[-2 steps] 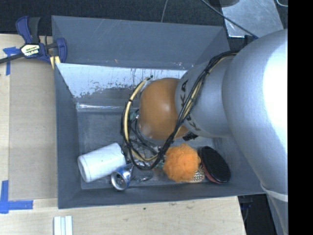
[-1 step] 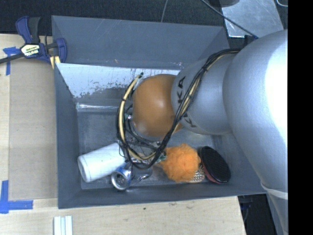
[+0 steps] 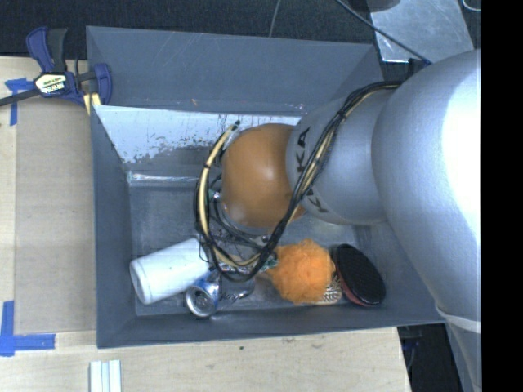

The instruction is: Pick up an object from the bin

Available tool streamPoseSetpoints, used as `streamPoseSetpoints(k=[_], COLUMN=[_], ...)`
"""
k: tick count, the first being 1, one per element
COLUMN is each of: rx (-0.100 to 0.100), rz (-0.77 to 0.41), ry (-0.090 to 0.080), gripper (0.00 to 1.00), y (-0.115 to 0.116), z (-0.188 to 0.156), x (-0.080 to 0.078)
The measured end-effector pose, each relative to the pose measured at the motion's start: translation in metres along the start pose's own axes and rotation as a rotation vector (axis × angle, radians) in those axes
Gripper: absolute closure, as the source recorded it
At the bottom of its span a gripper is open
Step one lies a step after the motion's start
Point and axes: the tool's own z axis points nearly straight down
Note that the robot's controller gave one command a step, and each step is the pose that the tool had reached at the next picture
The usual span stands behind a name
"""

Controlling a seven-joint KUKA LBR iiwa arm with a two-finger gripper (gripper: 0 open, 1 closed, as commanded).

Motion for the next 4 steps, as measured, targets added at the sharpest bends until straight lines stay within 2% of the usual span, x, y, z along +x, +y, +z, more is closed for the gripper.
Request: streamPoseSetpoints(k=[4], rx=[0.000], rz=[0.001], ry=[0.000], gripper=[1.00], y=[-0.0001], z=[0.0000], x=[0.0000])
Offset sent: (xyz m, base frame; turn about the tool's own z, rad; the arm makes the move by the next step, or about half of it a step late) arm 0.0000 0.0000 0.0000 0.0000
